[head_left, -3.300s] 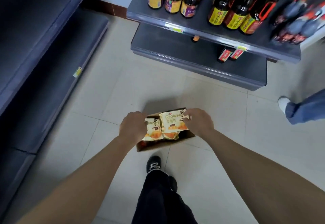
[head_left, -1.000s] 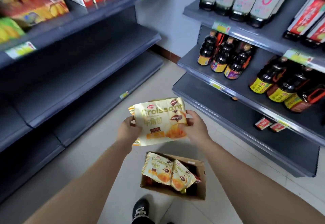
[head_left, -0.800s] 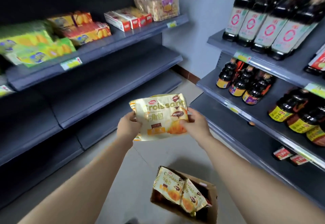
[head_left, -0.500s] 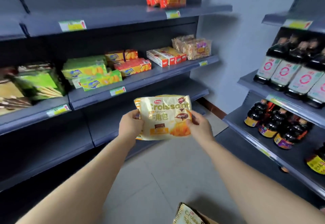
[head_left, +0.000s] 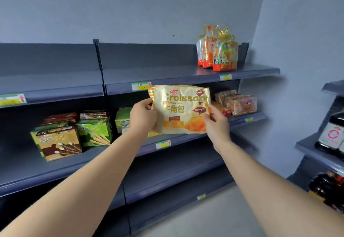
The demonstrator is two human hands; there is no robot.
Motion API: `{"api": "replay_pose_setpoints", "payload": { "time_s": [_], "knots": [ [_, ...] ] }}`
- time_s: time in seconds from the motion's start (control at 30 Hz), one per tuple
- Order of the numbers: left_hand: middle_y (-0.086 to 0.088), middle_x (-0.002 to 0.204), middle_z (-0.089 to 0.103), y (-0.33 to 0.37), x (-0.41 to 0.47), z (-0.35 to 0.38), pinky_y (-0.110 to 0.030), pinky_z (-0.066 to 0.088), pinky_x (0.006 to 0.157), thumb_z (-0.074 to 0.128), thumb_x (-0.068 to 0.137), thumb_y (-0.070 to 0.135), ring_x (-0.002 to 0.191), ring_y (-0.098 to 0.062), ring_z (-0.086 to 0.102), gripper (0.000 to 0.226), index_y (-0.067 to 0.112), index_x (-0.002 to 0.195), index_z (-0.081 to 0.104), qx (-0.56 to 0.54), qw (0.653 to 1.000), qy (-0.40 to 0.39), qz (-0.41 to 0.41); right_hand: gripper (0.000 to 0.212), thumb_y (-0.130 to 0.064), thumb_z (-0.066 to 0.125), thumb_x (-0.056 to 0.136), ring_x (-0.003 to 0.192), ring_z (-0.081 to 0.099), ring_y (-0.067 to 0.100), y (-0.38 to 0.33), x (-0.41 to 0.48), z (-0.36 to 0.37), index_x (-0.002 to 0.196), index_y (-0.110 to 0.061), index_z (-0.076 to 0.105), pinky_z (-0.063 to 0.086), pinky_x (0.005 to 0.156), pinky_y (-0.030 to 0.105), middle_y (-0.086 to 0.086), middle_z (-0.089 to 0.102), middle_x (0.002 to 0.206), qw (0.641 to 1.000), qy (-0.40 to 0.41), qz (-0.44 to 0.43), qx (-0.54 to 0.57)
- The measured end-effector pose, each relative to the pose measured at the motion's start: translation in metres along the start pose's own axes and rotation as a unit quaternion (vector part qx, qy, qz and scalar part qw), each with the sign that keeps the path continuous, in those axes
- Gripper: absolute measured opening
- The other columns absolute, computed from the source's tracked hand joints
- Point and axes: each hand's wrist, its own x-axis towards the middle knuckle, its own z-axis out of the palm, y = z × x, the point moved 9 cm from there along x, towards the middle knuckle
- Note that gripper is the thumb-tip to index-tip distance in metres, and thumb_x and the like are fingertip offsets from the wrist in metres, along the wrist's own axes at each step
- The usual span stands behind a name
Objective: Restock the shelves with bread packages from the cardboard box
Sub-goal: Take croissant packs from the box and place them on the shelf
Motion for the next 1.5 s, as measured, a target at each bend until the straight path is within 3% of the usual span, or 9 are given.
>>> {"api": "replay_pose_setpoints", "payload": {
  "time_s": [0.17,0.33,0.43,0.5,0.77,0.9,1.07,1.2,1.5],
  "knots": [
    [-0.001,0.080,0.062,0.016,0.052,-0.033,-0.053,0.058,0.073,0.045,0.079,0.003,0.073,-0.028,0.063,0.045,0.028,0.109,0.069,-0.007,0.999,0.034,0.000,0.037,-0.026,0.054,0.094,0.118,0.056,0.016,-0.039,0.050,0.046,0.130,-0.035,0.056,0.052,0.096,0.044,-0.007,0.061,0.129,0.999,-0.019,-0.038,0.002],
    [0.003,0.093,0.069,0.032,0.099,-0.048,-0.047,0.059,0.076,0.046,0.088,0.001,0.087,-0.028,0.068,0.041,0.038,0.092,0.063,-0.026,0.997,0.061,0.026,0.037,-0.026,0.056,0.094,0.118,0.057,0.018,-0.062,0.105,0.084,0.131,-0.032,0.056,0.052,0.096,0.043,-0.003,0.061,0.129,0.997,-0.028,-0.064,0.012],
    [0.002,0.104,0.067,0.038,0.130,-0.059,-0.033,0.053,0.068,0.052,0.090,0.006,0.092,-0.021,0.064,0.034,0.023,0.118,0.061,-0.040,0.994,0.095,0.030,0.038,-0.026,0.057,0.094,0.117,0.058,0.017,-0.077,0.138,0.109,0.131,-0.032,0.055,0.053,0.094,0.043,-0.003,0.061,0.129,0.996,-0.043,-0.079,0.028],
    [0.002,0.109,0.064,0.038,0.151,-0.067,-0.029,0.047,0.068,0.056,0.089,0.010,0.097,-0.019,0.060,0.029,0.017,0.117,0.057,-0.036,0.992,0.116,0.025,0.038,-0.026,0.057,0.095,0.117,0.058,0.018,-0.085,0.159,0.126,0.132,-0.032,0.054,0.054,0.094,0.044,-0.002,0.061,0.129,0.994,-0.055,-0.088,0.032],
    [0.000,0.100,0.062,0.032,0.238,-0.087,-0.019,0.039,0.051,0.060,0.087,0.009,0.072,-0.008,0.056,0.025,0.013,0.112,0.058,-0.023,0.992,0.120,0.015,0.037,-0.019,0.055,0.096,0.110,0.059,0.013,-0.106,0.227,0.201,0.132,-0.029,0.056,0.054,0.077,0.026,-0.004,0.062,0.126,0.989,-0.096,-0.108,0.034],
    [0.000,0.097,0.061,0.021,0.287,-0.087,-0.022,0.042,0.055,0.060,0.086,0.009,0.073,-0.010,0.055,0.028,0.011,0.114,0.058,-0.026,0.994,0.107,0.008,0.041,-0.022,0.055,0.096,0.117,0.056,0.018,-0.103,0.266,0.237,0.135,-0.032,0.053,0.056,0.085,0.034,-0.001,0.055,0.134,0.990,-0.102,-0.099,0.023],
    [0.002,0.089,0.060,0.006,0.342,-0.084,-0.025,0.044,0.059,0.060,0.087,0.010,0.070,-0.010,0.055,0.028,0.010,0.115,0.054,-0.017,0.996,0.082,-0.006,0.040,-0.022,0.054,0.096,0.112,0.059,0.019,-0.097,0.310,0.284,0.134,-0.034,0.053,0.052,0.069,0.024,0.001,0.056,0.132,0.987,-0.137,-0.079,0.002],
    [-0.005,0.103,0.062,-0.008,0.381,-0.075,-0.036,0.053,0.081,0.066,0.086,0.011,0.093,-0.021,0.062,0.030,0.012,0.112,0.049,-0.012,0.998,0.052,-0.024,0.041,-0.015,0.052,0.096,0.111,0.060,0.017,-0.091,0.338,0.316,0.135,-0.030,0.053,0.050,0.067,0.023,-0.002,0.059,0.130,0.983,-0.173,-0.062,-0.009],
    [-0.004,0.113,0.060,-0.031,0.434,-0.057,-0.032,0.046,0.079,0.069,0.086,0.018,0.101,-0.020,0.057,0.047,0.010,0.127,0.046,0.004,0.998,0.024,-0.065,0.036,-0.014,0.047,0.100,0.104,0.062,0.017,-0.077,0.382,0.356,0.135,-0.024,0.051,0.053,0.077,0.030,-0.005,0.062,0.114,0.971,-0.233,-0.042,-0.026]
  ]
}}
